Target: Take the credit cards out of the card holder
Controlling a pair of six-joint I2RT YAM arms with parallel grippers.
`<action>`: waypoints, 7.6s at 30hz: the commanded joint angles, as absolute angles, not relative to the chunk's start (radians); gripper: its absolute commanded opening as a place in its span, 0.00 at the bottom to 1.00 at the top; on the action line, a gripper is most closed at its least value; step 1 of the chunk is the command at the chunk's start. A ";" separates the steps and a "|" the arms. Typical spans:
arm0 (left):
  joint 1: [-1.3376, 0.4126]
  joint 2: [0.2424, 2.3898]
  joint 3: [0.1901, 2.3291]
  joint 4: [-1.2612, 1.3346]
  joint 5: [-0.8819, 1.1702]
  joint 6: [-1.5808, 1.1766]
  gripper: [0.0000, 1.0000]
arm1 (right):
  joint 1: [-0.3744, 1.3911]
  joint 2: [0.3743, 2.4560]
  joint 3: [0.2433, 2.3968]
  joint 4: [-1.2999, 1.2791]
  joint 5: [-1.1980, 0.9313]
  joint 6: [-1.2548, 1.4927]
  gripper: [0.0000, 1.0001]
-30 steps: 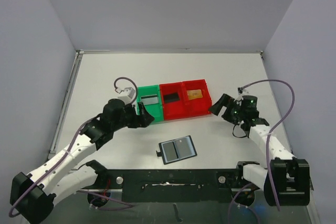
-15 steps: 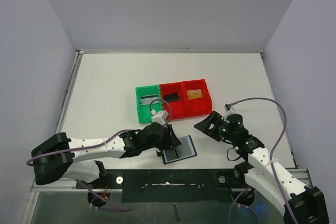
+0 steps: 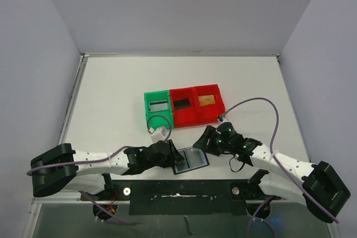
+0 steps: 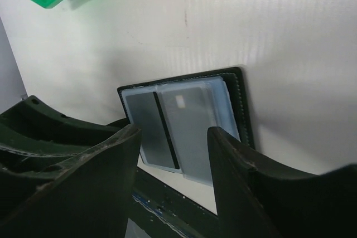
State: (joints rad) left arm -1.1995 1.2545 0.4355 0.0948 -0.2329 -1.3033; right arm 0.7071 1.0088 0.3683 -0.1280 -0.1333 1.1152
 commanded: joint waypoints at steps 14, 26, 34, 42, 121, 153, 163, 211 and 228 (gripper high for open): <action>-1.198 1.294 0.475 0.037 -0.304 -1.329 0.17 | 0.871 1.216 0.500 0.011 -0.134 1.148 0.41; -1.198 1.311 0.506 -0.043 -0.315 -1.307 0.17 | 0.894 1.304 0.569 -0.023 -0.167 1.113 0.41; -1.200 1.338 0.507 -0.052 -0.295 -1.310 0.18 | 0.929 1.371 0.614 -0.158 -0.119 1.074 0.41; -1.201 1.348 0.507 -0.107 -0.302 -1.319 0.18 | 0.944 1.367 0.631 -0.241 -0.057 1.063 0.37; -1.212 1.300 0.548 -0.013 -0.286 -1.199 0.30 | 0.922 1.213 0.599 -0.342 0.018 1.055 0.30; -1.219 1.394 0.616 -0.137 -0.310 -1.218 0.21 | 0.910 1.148 0.679 -0.473 0.096 1.019 0.38; -1.208 1.318 0.596 0.009 -0.276 -1.150 0.33 | 0.830 1.124 0.574 -0.365 -0.027 1.002 0.35; -1.208 1.552 0.582 0.104 -0.187 -1.180 0.10 | 0.892 1.278 0.465 -0.165 -0.095 1.046 0.28; -1.205 1.618 0.650 -0.069 -0.209 -1.182 0.00 | 0.713 1.023 0.240 0.190 -0.383 1.098 0.00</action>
State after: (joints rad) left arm -1.2030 1.5337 0.6380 0.0208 -0.2195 -1.1923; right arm 0.7193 1.0683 0.2348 0.0521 -0.2699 1.0817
